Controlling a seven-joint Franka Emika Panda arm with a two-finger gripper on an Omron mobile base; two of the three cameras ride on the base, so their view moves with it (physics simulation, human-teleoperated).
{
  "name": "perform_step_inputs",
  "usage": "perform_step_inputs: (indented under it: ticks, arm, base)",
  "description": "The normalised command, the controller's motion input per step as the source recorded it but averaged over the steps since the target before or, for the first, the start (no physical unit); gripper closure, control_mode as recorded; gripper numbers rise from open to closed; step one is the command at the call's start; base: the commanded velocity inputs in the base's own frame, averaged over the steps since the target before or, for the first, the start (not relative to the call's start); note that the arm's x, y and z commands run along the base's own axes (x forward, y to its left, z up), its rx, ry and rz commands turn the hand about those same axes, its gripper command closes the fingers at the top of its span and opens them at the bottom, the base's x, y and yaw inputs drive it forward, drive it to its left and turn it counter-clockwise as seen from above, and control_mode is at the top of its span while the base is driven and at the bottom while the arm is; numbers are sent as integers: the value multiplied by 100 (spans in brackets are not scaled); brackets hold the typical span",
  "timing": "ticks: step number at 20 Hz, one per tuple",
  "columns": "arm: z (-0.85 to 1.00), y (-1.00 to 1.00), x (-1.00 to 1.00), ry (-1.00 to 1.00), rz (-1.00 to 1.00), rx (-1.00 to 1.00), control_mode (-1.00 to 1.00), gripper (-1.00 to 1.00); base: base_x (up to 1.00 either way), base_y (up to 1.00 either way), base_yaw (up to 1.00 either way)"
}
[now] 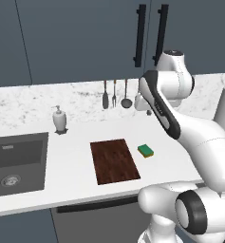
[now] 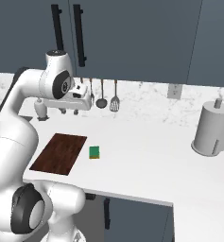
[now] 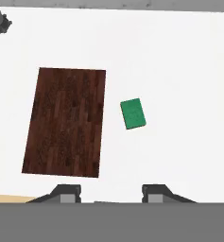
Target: Pick up the sponge from the counter and clean the cutting board by briefly scrubbing or pressing down on the cutting board. Once finished, release the sponge.
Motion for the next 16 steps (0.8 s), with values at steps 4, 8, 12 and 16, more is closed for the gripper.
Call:
perform_step_inputs:
  ticks: [4, 8, 12, 16]
  arm:
    - [0, 0, 0, 0, 3, 0, -100, -100]
    - [0, -2, 0, -2, 9, 0, -100, -100]
    - [-6, -14, 0, 0, 14, -2, -100, -100]
    - [-16, -31, -9, 0, 22, -8, -100, -100]
  base:
    - [0, 0, 0]
    - [0, 0, 0]
    - [0, 0, 0]
    - [0, 0, 0]
